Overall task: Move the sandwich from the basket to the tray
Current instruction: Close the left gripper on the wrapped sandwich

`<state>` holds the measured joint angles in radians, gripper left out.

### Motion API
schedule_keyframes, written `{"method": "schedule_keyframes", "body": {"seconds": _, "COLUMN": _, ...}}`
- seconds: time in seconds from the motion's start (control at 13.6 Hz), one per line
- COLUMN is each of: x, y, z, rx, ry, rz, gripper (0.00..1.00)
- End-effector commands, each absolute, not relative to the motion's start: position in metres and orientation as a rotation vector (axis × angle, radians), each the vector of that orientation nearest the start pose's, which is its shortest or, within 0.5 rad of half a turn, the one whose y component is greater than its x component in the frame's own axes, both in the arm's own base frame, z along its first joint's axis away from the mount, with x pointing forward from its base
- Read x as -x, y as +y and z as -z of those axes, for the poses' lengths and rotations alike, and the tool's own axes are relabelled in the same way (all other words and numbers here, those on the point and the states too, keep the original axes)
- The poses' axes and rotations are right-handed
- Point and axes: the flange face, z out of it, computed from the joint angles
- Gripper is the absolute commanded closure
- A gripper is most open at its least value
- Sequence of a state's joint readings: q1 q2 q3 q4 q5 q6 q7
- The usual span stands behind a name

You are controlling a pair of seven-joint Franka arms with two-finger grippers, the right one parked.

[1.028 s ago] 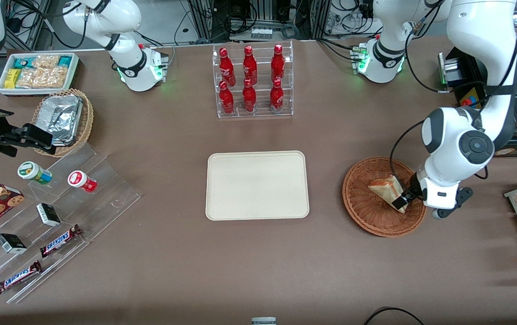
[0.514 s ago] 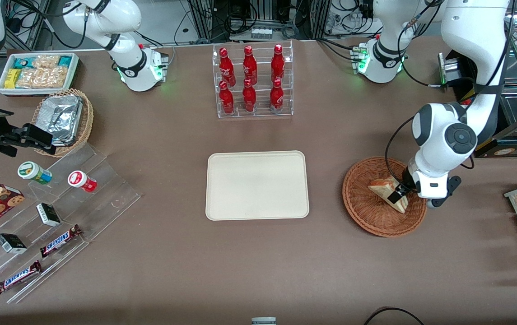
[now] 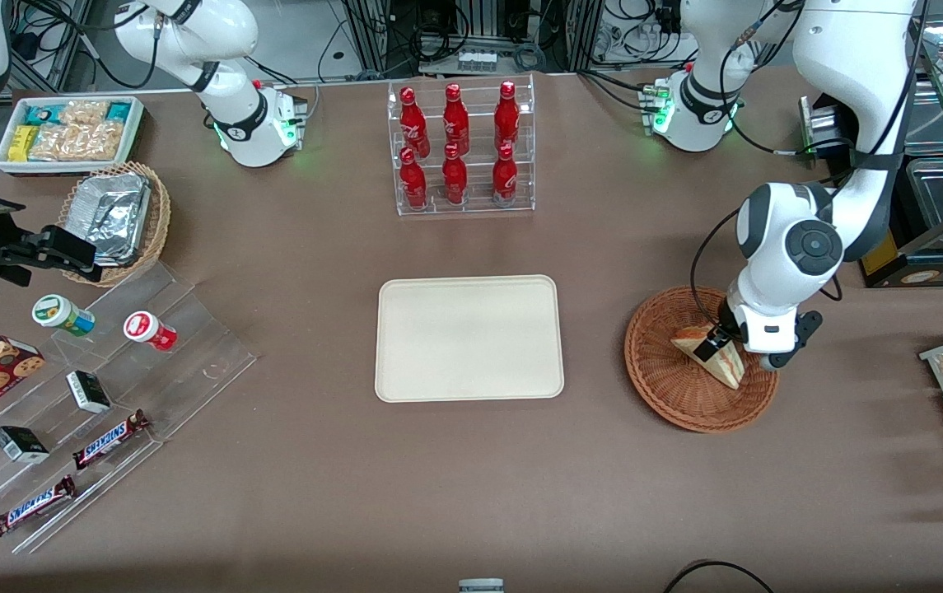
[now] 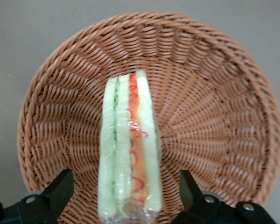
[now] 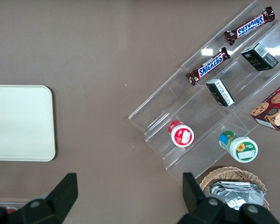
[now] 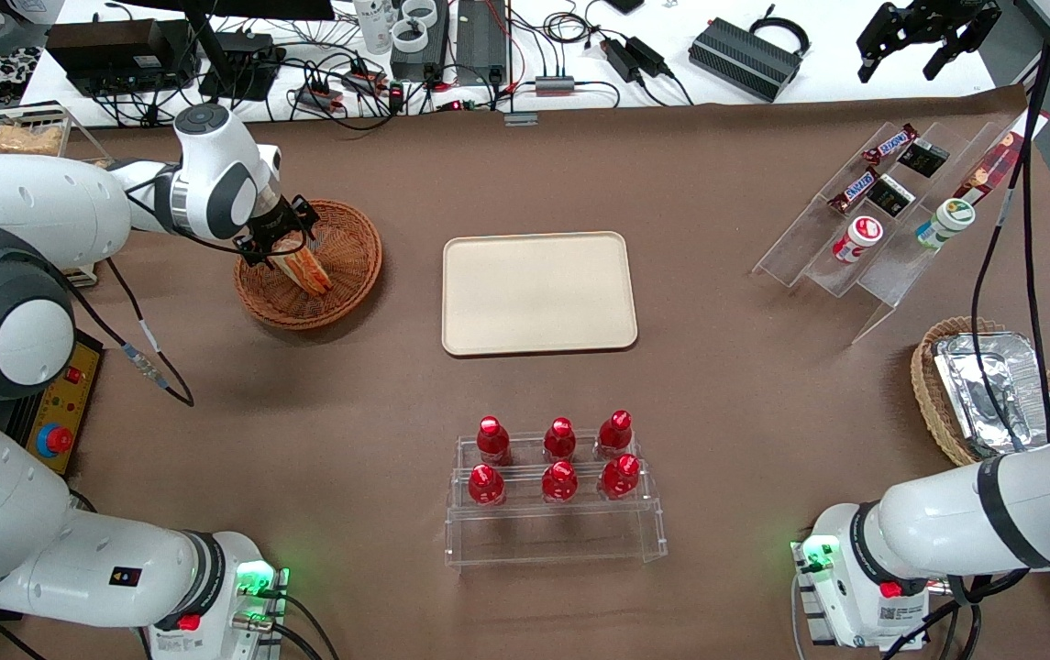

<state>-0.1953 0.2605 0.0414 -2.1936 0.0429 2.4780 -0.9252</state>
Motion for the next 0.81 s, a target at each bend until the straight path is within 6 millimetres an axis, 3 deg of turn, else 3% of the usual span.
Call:
{"method": "schedule_keyframes", "body": {"seconds": 0.0, "x": -0.544, "y": -0.086, "z": -0.268, "rx": 2.892, "ry": -1.135, "rz": 0.075, "gripper": 0.08}}
{"method": "schedule_keyframes", "body": {"seconds": 0.07, "x": -0.545, "y": -0.086, "z": -0.268, "rx": 2.880, "ry": -1.168, "rz": 0.078, "gripper": 0.31}}
{"method": "schedule_keyframes", "body": {"seconds": 0.22, "x": -0.545, "y": -0.087, "z": -0.263, "rx": 2.874, "ry": -1.171, "rz": 0.066, "gripper": 0.87}}
{"method": "schedule_keyframes", "body": {"seconds": 0.29, "x": -0.545, "y": -0.087, "z": -0.263, "rx": 2.875, "ry": -1.164, "rz": 0.067, "gripper": 1.00}}
{"method": "schedule_keyframes", "body": {"seconds": 0.44, "x": -0.548, "y": -0.088, "z": -0.273, "rx": 2.881, "ry": -1.154, "rz": 0.077, "gripper": 1.00}}
{"method": "schedule_keyframes", "body": {"seconds": 0.59, "x": -0.560, "y": -0.091, "z": -0.298, "rx": 2.862, "ry": -1.121, "rz": 0.028, "gripper": 1.00}}
{"method": "schedule_keyframes", "body": {"seconds": 0.73, "x": -0.568, "y": -0.120, "z": -0.334, "rx": 2.858, "ry": -0.906, "rz": -0.030, "gripper": 1.00}}
